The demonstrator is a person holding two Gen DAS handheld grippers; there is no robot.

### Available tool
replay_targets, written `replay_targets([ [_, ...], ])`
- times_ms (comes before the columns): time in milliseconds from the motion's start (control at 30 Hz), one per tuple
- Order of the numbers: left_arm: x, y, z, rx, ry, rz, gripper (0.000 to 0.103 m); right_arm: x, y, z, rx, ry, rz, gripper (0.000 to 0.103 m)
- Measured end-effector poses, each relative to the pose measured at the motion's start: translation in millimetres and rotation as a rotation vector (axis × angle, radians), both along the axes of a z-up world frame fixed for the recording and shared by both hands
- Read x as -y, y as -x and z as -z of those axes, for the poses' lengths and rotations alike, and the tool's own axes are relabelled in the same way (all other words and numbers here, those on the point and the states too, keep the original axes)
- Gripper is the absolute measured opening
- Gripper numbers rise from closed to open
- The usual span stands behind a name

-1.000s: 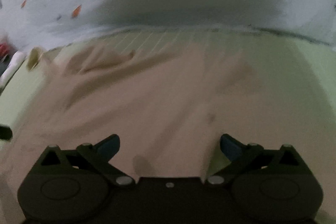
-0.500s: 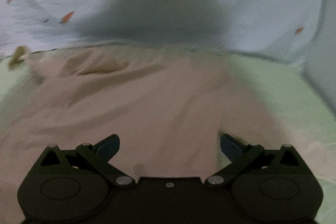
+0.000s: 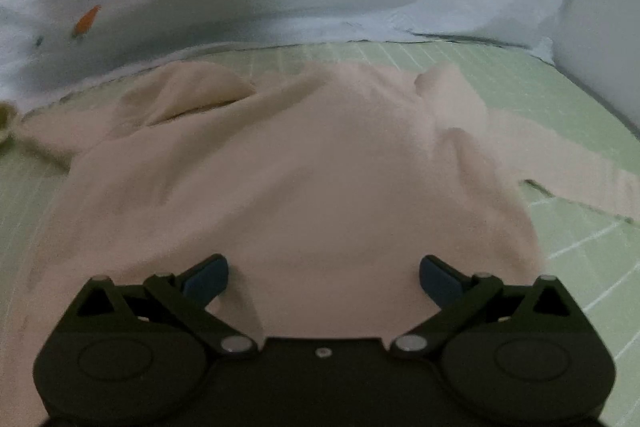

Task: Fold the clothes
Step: 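Release the sweater and hold both tools above the flattened sweater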

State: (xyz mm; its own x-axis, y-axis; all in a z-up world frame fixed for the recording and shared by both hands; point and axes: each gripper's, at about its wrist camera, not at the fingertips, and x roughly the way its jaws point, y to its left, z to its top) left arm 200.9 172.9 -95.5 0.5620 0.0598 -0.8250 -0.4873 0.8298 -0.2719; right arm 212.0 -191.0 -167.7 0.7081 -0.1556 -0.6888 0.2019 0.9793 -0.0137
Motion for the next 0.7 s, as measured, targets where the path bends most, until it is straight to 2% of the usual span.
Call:
replay_targets([
  [200, -27, -66, 7, 0.011, -0.188, 0.106, 0.102, -15, -2, 7, 0.069, 0.087, 0.03, 0.103],
  [300, -40, -99, 11, 0.016, -0.284, 0.161, 0.101, -11, -4, 7, 0.073, 0.06, 0.035, 0.103],
  [333, -41, -108, 15, 0.02, -0.303, 0.171, 0.1, -9, -4, 7, 0.073, 0.046, 0.036, 0.103],
  [400, -44, -127, 25, 0.018, -0.323, 0.192, 0.092, -5, -6, 8, 0.074, 0.019, 0.037, 0.103],
  [467, -48, -146, 36, 0.015, -0.343, 0.213, 0.085, -8, -6, 7, 0.072, 0.033, 0.038, 0.103],
  [700, -49, -184, 50, 0.07, -0.46, 0.26, 0.074, -8, -6, 8, 0.073, 0.03, 0.038, 0.103],
])
